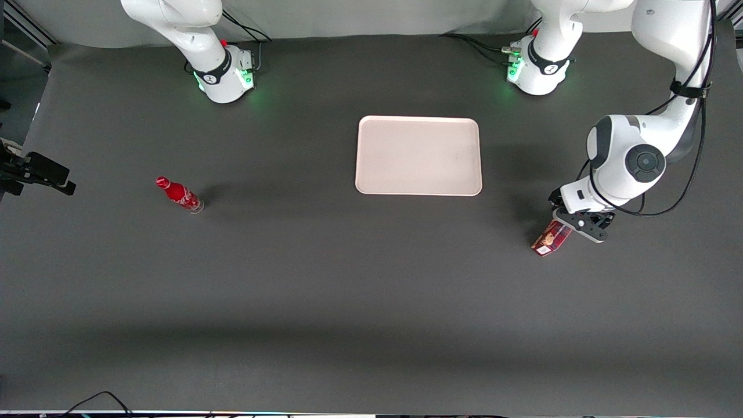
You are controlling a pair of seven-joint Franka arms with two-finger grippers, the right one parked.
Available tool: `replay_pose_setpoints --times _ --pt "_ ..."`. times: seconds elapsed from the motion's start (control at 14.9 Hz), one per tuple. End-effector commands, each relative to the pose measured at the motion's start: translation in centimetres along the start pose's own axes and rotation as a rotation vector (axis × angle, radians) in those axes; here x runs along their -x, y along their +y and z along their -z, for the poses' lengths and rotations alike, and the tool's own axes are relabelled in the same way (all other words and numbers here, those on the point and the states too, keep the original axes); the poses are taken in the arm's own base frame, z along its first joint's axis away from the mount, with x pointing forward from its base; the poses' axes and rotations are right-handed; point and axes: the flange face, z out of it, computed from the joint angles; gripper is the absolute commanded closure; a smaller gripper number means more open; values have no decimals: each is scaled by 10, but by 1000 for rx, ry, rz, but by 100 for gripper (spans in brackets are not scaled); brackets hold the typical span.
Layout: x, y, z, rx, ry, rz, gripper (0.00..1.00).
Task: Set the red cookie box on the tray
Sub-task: 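Close the left gripper on the cookie box end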
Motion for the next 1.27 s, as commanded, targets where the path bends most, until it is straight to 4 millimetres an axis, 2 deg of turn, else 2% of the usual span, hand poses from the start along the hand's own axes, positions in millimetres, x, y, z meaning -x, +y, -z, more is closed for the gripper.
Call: replay_pose_setpoints --times 0.0,0.2,0.27,0.34,0.47,0.54,0.8,0.94,1.07,1.21 --pt "5 2 -16 1 7 -16 0" --pt "4 1 -25 -6 19 -17 1" --pt "4 1 -25 -6 19 -17 9" --pt "4 2 -25 -5 18 -19 27" --pt "5 2 -26 -1 11 -23 81" --pt "5 2 -26 0 9 -31 100" --pt "5 2 -26 4 3 -36 100" --pt "3 0 -18 -4 15 -38 100" --pt "-2 -3 2 -24 46 -38 100" --pt "-9 -8 36 -27 48 -30 100"
